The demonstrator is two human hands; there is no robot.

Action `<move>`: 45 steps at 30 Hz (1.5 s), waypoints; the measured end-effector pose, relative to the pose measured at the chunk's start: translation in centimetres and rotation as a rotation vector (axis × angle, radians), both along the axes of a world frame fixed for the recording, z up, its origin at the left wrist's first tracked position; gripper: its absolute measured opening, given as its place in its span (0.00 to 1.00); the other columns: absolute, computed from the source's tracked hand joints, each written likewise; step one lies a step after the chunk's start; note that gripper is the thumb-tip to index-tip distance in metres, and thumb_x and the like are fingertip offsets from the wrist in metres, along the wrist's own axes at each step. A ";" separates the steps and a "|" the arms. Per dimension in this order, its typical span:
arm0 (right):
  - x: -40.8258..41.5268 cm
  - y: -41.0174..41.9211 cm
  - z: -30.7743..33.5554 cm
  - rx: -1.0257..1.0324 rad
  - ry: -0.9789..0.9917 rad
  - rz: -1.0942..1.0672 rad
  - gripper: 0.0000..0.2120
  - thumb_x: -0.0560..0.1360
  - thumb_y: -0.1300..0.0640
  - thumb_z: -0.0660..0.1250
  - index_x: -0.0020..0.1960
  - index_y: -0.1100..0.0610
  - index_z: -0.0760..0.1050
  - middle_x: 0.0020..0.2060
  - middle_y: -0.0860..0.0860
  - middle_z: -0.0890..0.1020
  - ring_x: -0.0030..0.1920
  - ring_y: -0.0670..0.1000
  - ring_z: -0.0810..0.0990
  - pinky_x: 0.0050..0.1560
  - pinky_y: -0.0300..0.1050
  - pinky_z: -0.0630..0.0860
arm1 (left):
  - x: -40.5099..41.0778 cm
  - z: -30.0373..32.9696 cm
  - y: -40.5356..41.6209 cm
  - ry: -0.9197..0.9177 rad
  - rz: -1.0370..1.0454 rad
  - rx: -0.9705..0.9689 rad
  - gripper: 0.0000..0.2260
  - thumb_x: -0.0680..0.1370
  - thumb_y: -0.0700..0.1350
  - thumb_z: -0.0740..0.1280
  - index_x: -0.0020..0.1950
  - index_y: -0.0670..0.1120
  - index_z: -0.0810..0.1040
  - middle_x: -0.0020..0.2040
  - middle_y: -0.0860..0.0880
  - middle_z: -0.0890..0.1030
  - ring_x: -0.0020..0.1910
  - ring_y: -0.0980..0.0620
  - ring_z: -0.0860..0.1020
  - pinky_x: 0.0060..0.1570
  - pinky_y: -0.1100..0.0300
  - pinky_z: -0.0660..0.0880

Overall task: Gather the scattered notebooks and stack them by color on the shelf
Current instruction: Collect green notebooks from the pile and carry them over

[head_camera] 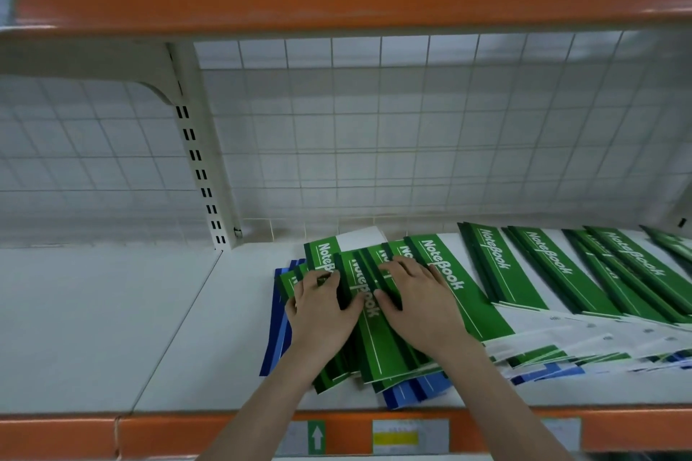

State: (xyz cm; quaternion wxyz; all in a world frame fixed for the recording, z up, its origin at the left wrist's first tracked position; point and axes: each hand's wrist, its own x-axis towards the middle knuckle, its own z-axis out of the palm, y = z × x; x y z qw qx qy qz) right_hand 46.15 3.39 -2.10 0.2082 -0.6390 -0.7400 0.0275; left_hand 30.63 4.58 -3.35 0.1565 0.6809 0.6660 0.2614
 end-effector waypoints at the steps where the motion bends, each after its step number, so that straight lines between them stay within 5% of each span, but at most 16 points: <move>1: 0.0 0.0 0.0 0.002 0.005 -0.003 0.22 0.78 0.45 0.58 0.71 0.48 0.65 0.71 0.45 0.66 0.71 0.47 0.65 0.76 0.51 0.53 | 0.1 0.1 0.0 -0.007 0.003 0.004 0.26 0.76 0.61 0.62 0.72 0.53 0.67 0.69 0.52 0.64 0.70 0.50 0.59 0.69 0.47 0.57; 6: 0.0 0.1 0.0 -0.004 0.012 -0.025 0.20 0.79 0.47 0.57 0.70 0.48 0.65 0.70 0.45 0.67 0.71 0.47 0.64 0.76 0.52 0.53 | 0.6 0.6 0.0 -0.071 0.018 0.026 0.28 0.75 0.59 0.65 0.73 0.53 0.66 0.69 0.52 0.67 0.70 0.50 0.62 0.67 0.48 0.58; 11: 0.2 0.8 0.5 -0.024 0.036 -0.040 0.18 0.79 0.49 0.58 0.69 0.49 0.67 0.68 0.46 0.70 0.68 0.48 0.68 0.74 0.51 0.55 | 1.8 1.4 0.3 -0.352 -0.099 0.035 0.15 0.74 0.47 0.70 0.58 0.53 0.71 0.41 0.65 0.74 0.53 0.53 0.78 0.65 0.46 0.67; 14: 0.5 1.3 1.0 -0.051 0.033 -0.053 0.18 0.80 0.49 0.58 0.69 0.50 0.67 0.68 0.46 0.69 0.68 0.48 0.68 0.74 0.51 0.56 | 1.9 1.5 0.5 -0.532 -0.146 -0.042 0.16 0.73 0.42 0.72 0.51 0.59 0.69 0.43 0.62 0.78 0.52 0.54 0.79 0.58 0.52 0.74; 18: 0.6 1.3 1.2 -0.051 0.041 -0.054 0.18 0.80 0.49 0.58 0.69 0.50 0.67 0.68 0.47 0.70 0.68 0.49 0.69 0.74 0.52 0.56 | 1.5 0.9 0.4 -0.678 -0.137 -0.113 0.29 0.74 0.41 0.72 0.72 0.49 0.65 0.59 0.50 0.80 0.60 0.51 0.77 0.62 0.47 0.73; 22: 0.7 1.0 1.1 -0.054 0.046 -0.063 0.18 0.80 0.48 0.58 0.68 0.49 0.67 0.67 0.46 0.71 0.65 0.48 0.72 0.74 0.51 0.56 | 0.8 0.7 1.0 -0.772 -0.131 -0.189 0.22 0.74 0.38 0.71 0.64 0.52 0.71 0.55 0.52 0.81 0.52 0.55 0.80 0.53 0.55 0.78; 26: 0.3 0.7 1.5 -0.055 0.051 -0.067 0.17 0.79 0.50 0.59 0.67 0.49 0.68 0.66 0.47 0.71 0.61 0.49 0.75 0.72 0.52 0.61 | -0.3 0.8 1.4 -0.930 -0.098 -0.242 0.19 0.72 0.32 0.69 0.57 0.51 0.73 0.45 0.52 0.84 0.39 0.56 0.83 0.32 0.65 0.77; 29: 0.0 0.4 2.2 -0.028 0.044 -0.065 0.13 0.79 0.53 0.60 0.63 0.47 0.71 0.65 0.47 0.71 0.59 0.50 0.75 0.69 0.50 0.65 | -1.4 0.6 1.4 -0.941 -0.045 -0.195 0.18 0.72 0.32 0.68 0.58 0.49 0.73 0.46 0.50 0.83 0.40 0.51 0.83 0.34 0.61 0.77; 37: -2.0 -0.3 3.8 -0.107 -0.177 -0.155 0.18 0.77 0.44 0.64 0.61 0.53 0.72 0.58 0.51 0.74 0.57 0.52 0.75 0.49 0.47 0.77 | -3.1 0.8 1.9 -1.012 0.016 -0.163 0.14 0.75 0.30 0.63 0.55 0.46 0.70 0.44 0.44 0.81 0.37 0.46 0.81 0.33 0.57 0.75; 41: -3.1 0.0 4.7 -0.123 -0.238 -0.177 0.03 0.77 0.58 0.64 0.49 0.58 0.72 0.44 0.52 0.73 0.41 0.51 0.74 0.32 0.39 0.67 | -4.0 0.6 1.7 -1.011 0.022 -0.183 0.13 0.77 0.32 0.62 0.57 0.46 0.68 0.44 0.44 0.81 0.37 0.46 0.81 0.33 0.57 0.74; 45: -3.8 0.2 4.6 -0.087 -0.239 -0.195 0.17 0.75 0.65 0.62 0.33 0.56 0.58 0.32 0.49 0.63 0.29 0.47 0.65 0.25 0.38 0.56 | -4.3 0.6 1.7 -1.083 0.052 -0.161 0.14 0.76 0.30 0.62 0.58 0.43 0.68 0.43 0.42 0.80 0.34 0.46 0.79 0.30 0.58 0.74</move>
